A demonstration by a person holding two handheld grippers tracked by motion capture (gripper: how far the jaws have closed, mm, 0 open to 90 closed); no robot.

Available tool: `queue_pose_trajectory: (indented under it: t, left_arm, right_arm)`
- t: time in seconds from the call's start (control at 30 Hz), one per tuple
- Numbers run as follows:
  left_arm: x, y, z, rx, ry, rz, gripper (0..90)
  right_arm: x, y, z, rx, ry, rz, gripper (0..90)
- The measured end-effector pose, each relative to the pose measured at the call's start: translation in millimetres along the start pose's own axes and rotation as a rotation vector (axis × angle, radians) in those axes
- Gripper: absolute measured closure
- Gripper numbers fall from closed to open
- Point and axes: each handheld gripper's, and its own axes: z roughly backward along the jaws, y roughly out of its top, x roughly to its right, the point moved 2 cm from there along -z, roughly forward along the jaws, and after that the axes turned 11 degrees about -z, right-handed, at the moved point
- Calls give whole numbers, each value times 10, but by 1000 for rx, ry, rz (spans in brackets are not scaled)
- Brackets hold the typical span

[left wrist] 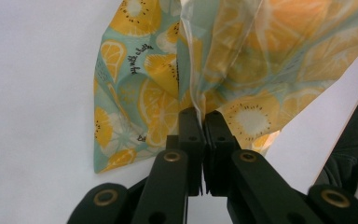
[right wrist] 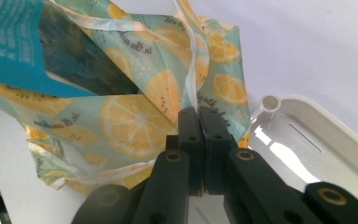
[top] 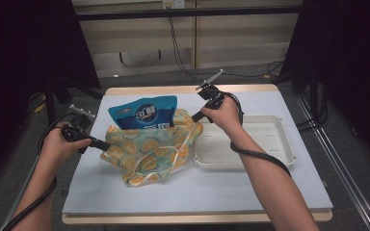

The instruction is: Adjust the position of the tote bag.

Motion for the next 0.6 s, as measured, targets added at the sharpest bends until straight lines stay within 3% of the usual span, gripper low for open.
queue_pose_trajectory:
  t: [0.07,0.33,0.37,0.43,0.6]
  left_arm:
    - [-23,-8,-11,-19,-6,-18,877]
    - [-45,-47,-97,-12,-12,-1,877]
    - [-34,-50,-115,-2,-14,16,877]
    - [-47,-61,-119,-19,-17,1,876]
    - [-39,-71,-138,-5,-13,9,872]
  right_arm:
    - [19,6,-9,0,0,-4,884]
    - [85,-19,-84,-13,-7,-11,874]
    - [82,-23,-91,-14,-9,-15,873]
    - [88,-30,-106,-19,-13,-7,868]
    - [85,-38,-127,-24,-19,-9,859]
